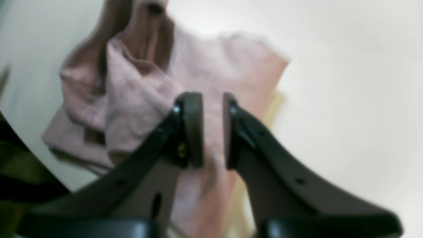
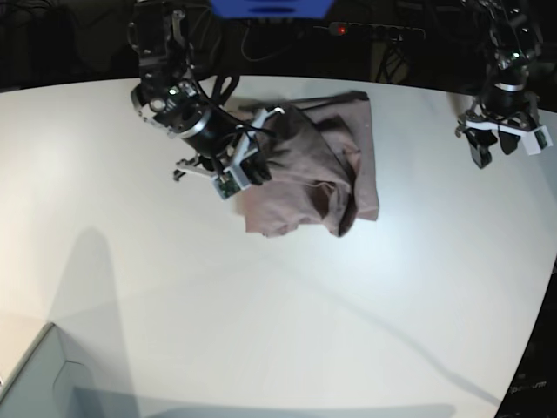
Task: Layout the t-shirt on the table in an organized manner, then fold the t-shirt properly
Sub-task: 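Grasp the other strip end with the right gripper and fold it over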
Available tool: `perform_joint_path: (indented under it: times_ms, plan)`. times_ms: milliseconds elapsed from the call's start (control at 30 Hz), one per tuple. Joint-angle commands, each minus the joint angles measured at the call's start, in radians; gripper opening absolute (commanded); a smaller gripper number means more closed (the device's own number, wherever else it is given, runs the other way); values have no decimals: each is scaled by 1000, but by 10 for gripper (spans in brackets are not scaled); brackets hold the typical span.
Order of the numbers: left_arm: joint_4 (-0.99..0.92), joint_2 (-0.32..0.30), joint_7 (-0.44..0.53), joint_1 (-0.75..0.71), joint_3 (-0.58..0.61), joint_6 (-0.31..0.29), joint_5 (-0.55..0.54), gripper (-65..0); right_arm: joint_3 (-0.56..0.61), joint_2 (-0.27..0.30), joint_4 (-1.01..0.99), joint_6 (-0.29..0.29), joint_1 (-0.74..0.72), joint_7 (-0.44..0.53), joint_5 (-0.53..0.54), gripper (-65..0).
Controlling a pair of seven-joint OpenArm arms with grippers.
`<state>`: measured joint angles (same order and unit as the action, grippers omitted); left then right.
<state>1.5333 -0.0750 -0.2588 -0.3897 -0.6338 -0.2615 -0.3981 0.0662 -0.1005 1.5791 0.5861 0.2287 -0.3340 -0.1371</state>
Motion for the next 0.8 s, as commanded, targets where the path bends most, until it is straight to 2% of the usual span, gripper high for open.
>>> perform_joint_path:
  times_ms: [0,67,200,333,400,467,567,700,767]
  plan:
    - [19,-7,20,2,-10,-6,-9,-279,4,-8,8,8,-13,28,15,-611]
    - [19,-9,20,2,-11,-6,-9,-279,22,-11,-3,10,-10,26,15,-636]
    - [14,-9,20,2,-13,-6,-9,-279,149,2,24,11,30,29,14,-650]
    - [11,-4,20,4,-11,-6,-9,-279,318,55,76,13,67,29,14,-650]
    - [11,-4,20,19,-11,-6,-9,-279,366,83,111,10,70,28,14,-650]
    - [9,-6,20,22,-11,-6,-9,-279,332,91,152,8,71,23,15,-650]
    - [9,-7,20,24,-11,-6,-9,-279,202,86,198,8,67,23,15,-650]
    - [9,-7,20,27,-11,-6,-9,-279,51,72,189,8,21,22,15,-650]
    - [9,-4,20,38,-11,-6,-9,-279,16,72,148,8,-2,22,15,-650]
